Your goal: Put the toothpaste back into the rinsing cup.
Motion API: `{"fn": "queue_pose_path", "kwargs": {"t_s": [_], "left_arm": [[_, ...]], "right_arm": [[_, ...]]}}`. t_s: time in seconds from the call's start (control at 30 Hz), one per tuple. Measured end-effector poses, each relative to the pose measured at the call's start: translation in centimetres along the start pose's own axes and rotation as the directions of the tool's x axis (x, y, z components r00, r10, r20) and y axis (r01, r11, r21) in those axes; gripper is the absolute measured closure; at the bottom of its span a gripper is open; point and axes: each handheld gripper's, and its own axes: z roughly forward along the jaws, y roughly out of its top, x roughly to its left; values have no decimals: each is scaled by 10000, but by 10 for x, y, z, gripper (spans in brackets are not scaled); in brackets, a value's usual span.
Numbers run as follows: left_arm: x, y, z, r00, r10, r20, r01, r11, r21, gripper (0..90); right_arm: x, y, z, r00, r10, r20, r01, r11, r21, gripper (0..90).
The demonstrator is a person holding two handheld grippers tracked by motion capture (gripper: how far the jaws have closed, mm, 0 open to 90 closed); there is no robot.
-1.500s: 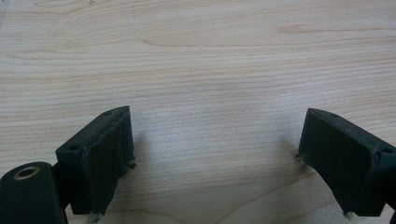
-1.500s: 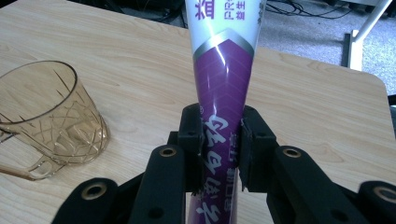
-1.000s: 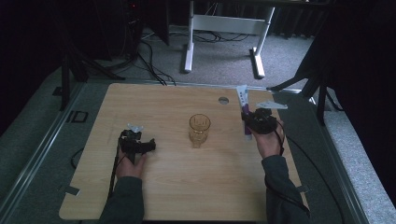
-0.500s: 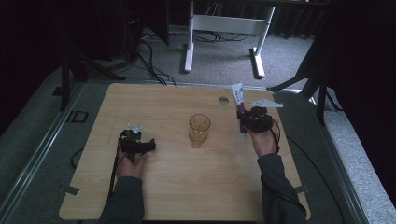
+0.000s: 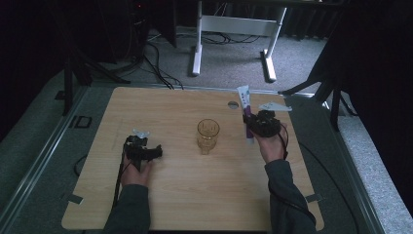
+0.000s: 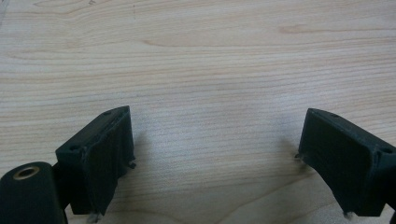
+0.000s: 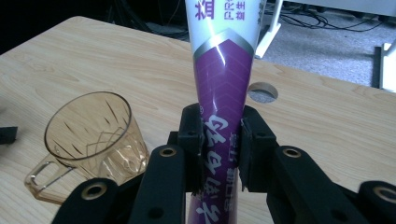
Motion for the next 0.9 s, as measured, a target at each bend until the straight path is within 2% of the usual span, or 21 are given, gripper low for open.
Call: {"fn": "queue_pose_path", "kwargs": {"t_s": [0.9], "left_arm": [[0,0,0,10000,2,6,-2,10000,10,103]], "right_arm": [[12,9,5,9996,-63,-273,58,9999,-156,738]]}}
